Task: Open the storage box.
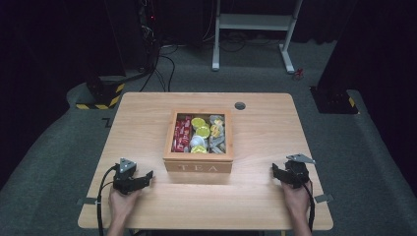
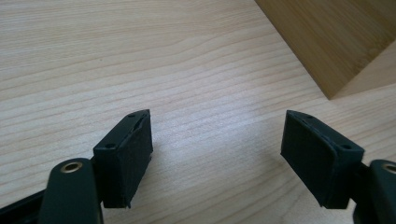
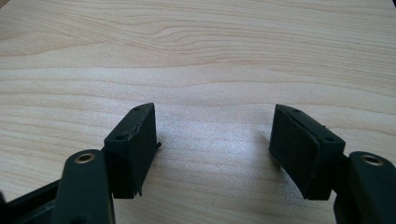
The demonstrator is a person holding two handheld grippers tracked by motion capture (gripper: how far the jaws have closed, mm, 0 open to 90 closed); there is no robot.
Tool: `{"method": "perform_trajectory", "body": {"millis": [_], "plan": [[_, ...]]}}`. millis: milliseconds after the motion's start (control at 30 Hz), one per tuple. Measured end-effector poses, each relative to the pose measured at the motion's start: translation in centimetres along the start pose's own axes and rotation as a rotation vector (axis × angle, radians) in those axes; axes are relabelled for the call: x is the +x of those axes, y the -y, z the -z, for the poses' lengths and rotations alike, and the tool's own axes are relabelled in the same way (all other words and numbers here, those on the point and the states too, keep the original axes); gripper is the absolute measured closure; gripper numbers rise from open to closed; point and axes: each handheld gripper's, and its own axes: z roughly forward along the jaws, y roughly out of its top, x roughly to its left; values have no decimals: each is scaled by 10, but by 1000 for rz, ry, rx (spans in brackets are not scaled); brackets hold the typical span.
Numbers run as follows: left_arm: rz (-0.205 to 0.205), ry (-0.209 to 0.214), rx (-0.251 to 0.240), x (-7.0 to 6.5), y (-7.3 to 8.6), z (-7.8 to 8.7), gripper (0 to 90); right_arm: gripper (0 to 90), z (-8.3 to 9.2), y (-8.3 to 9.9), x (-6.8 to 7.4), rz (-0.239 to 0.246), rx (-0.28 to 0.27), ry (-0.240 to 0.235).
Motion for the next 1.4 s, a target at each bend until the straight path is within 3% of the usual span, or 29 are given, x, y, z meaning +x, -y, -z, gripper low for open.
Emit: {"method": "perform_trajectory", "body": {"millis": [200, 1200, 1400], "plan": [[-22, 16, -12, -5, 0, 3, 245, 318, 0, 0, 0, 0, 0, 0], [-59, 113, -21, -24, -5, 8, 258, 314, 0, 0, 0, 3, 1, -2], [-77, 134, -53, -32, -8, 9, 296, 313, 0, 0, 0, 3, 0, -2]]}}
